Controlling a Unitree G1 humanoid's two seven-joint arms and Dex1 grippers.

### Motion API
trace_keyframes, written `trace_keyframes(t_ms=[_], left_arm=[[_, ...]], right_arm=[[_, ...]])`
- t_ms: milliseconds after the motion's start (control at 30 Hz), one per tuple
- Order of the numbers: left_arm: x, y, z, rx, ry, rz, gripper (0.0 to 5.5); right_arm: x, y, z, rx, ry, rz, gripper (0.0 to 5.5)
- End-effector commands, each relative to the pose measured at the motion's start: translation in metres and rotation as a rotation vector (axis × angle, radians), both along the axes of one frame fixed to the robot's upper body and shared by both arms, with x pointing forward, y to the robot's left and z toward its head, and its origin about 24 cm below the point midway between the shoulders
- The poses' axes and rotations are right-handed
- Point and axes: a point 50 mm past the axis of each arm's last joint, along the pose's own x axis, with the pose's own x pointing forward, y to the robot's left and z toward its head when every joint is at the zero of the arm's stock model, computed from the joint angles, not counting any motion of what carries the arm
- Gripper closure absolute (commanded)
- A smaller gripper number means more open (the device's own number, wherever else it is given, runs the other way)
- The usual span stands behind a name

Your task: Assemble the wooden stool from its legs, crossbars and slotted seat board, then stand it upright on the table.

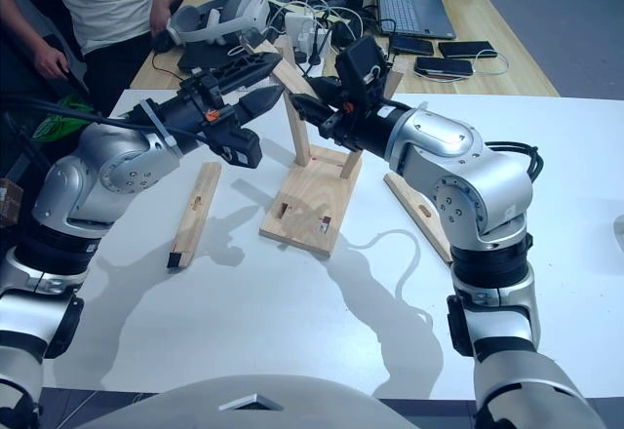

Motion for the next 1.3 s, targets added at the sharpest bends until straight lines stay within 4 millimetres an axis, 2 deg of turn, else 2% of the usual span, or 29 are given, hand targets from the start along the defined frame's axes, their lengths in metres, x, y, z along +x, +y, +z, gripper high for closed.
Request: trace_keyframes(t_ms=[33,333,733,833,1033,1200,1233,1300], left_arm=[[-0.001,0.004,-0.006,0.046,0.011,0.018,3.32],[0.004,-0.002,-0.012,0.080,0.018,0.037,3.32],[0.002,-0.002,-0.029,0.130,0.157,0.010,5.05],[0.002,-0.001,-0.033,0.128,0.192,0.015,5.09],[0.004,0.004,-0.035,0.053,0.234,0.063,5.09],[0.004,0.005,-0.037,0.024,0.249,0.076,5.09],[0.003,0.004,-0.038,0.024,0.252,0.077,5.09],[0.003,0.003,-0.039,0.024,0.253,0.077,5.09]], right_arm=[[-0.003,0.001,-0.003,-0.018,-0.003,0.025,4.22],[-0.012,0.009,-0.009,-0.025,0.042,0.102,4.22],[-0.012,0.013,-0.016,-0.027,0.104,0.094,4.22],[-0.010,0.010,-0.016,-0.013,0.112,0.061,4.22],[-0.010,-0.013,-0.016,0.121,0.227,0.062,4.22],[-0.013,-0.020,-0.022,0.121,0.248,0.079,4.22],[-0.014,-0.020,-0.023,0.112,0.245,0.086,3.86],[-0.019,-0.018,-0.025,0.075,0.233,0.129,3.48]])
